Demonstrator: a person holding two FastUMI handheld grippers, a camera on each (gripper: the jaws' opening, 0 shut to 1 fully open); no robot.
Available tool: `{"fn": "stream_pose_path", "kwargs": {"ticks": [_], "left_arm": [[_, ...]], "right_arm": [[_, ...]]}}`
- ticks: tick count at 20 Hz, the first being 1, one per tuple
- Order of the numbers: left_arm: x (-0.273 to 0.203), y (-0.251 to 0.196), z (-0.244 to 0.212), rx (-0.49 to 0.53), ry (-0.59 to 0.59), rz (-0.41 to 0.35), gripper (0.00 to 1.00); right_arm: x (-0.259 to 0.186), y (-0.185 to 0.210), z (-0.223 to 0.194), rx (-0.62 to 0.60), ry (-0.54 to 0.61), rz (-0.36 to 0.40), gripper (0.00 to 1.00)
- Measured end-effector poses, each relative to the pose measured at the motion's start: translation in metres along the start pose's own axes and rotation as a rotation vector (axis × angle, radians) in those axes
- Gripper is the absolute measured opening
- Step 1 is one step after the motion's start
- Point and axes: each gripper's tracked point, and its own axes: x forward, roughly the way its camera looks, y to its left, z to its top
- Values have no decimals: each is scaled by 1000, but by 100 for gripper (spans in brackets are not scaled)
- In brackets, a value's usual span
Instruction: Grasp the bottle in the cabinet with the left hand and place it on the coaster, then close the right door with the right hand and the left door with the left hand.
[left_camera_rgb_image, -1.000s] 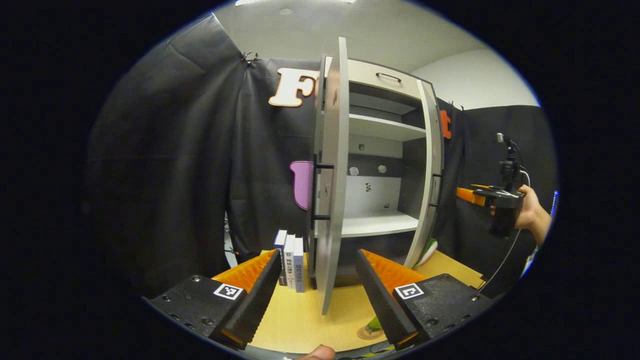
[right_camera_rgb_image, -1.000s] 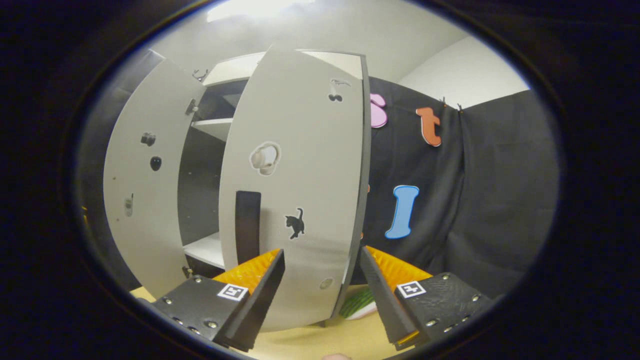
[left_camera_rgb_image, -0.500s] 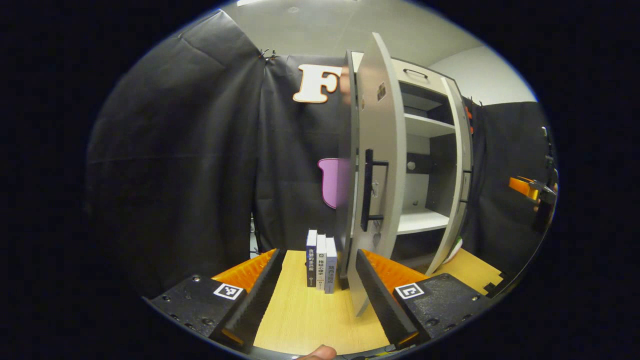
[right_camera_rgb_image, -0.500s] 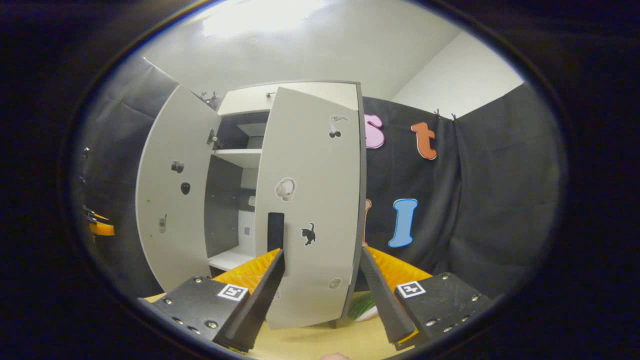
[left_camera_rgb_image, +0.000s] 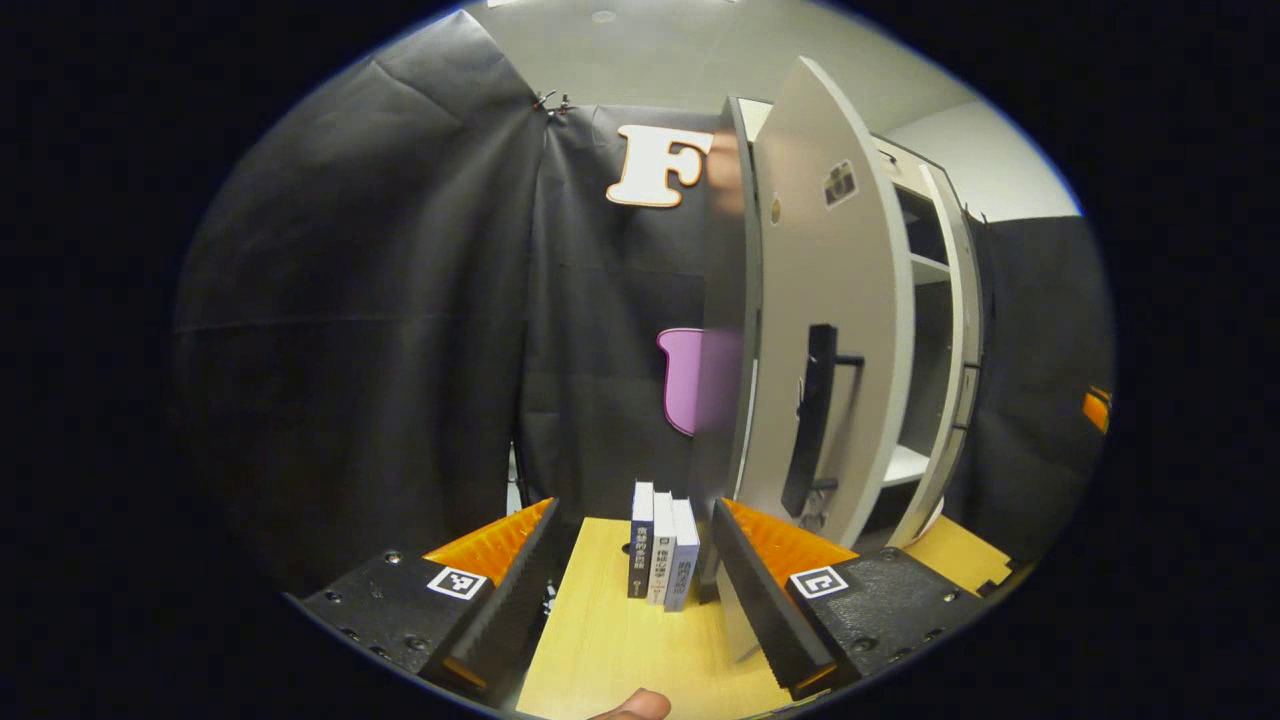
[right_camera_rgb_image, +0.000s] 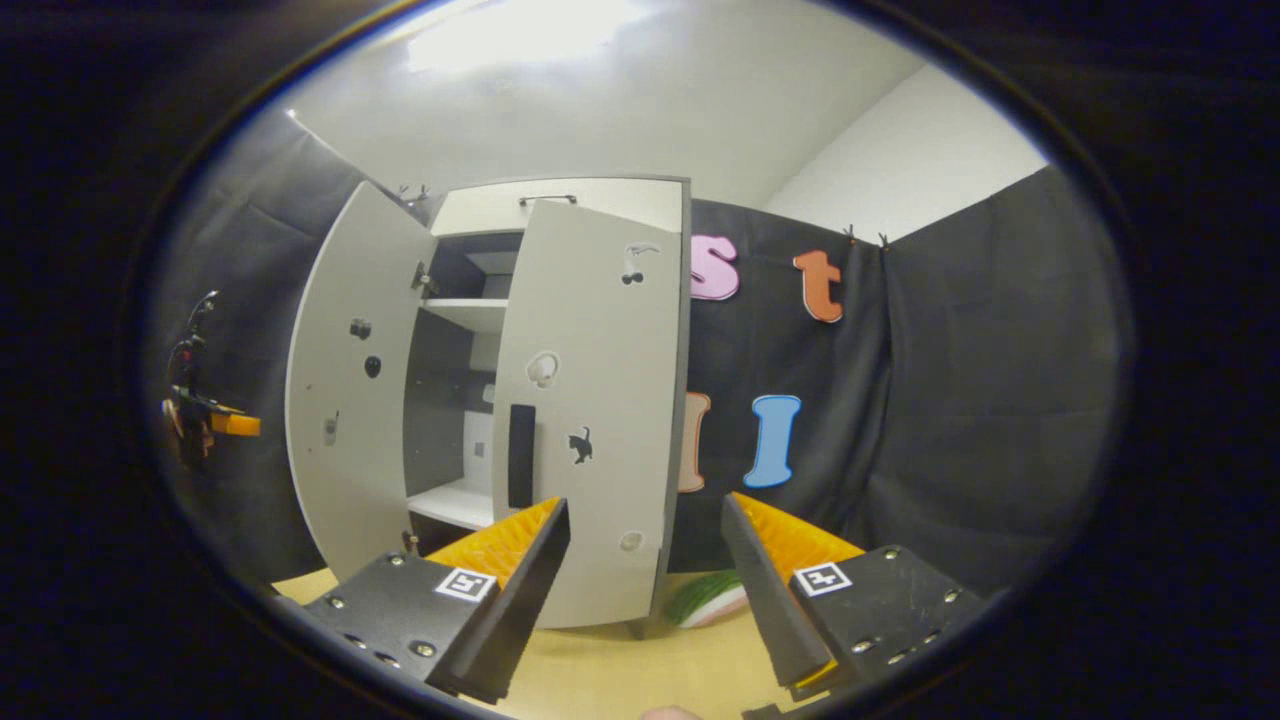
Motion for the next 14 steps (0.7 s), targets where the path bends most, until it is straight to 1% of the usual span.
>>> {"fn": "stream_pose_path", "kwargs": {"ticks": [1,2,3,4,5,6,7,8,9,10,11,12,13,14], "left_arm": [[8,-5,3,-12,1,-9,95],[16,-10,9,-12,-1,-23,95],[24,-17,16,4,-13,-32,94],[30,-20,24,27,-28,-28,93],[37,-26,28,45,-37,-30,95],[40,-41,30,35,-33,-59,94],[38,-56,27,21,-7,-75,93],[42,-65,28,49,-9,-81,90],[42,-77,32,85,-31,-119,87],[43,-90,31,103,-20,-148,86],[45,-102,26,101,-11,-177,86],[47,-115,24,95,2,-196,87],[48,-125,23,95,6,-201,90],[49,-131,24,100,2,-198,91]], "right_arm": [[-3,-6,-4,1,4,-14,93],[-6,-13,-9,7,10,-29,90],[-9,-17,-15,13,17,-36,93],[-11,-20,-19,18,20,-44,90],[-12,-26,-24,23,23,-54,90],[-14,-31,-28,29,28,-65,93],[-16,-39,-33,36,31,-78,93],[-18,-47,-37,39,36,-93,93],[-22,-58,-41,34,40,-117,93],[-27,-69,-44,23,49,-136,90],[-31,-77,-48,15,56,-150,89],[-35,-86,-48,9,57,-166,93],[-38,-93,-46,12,56,-179,96],[-40,-97,-45,21,55,-190,93]]}}
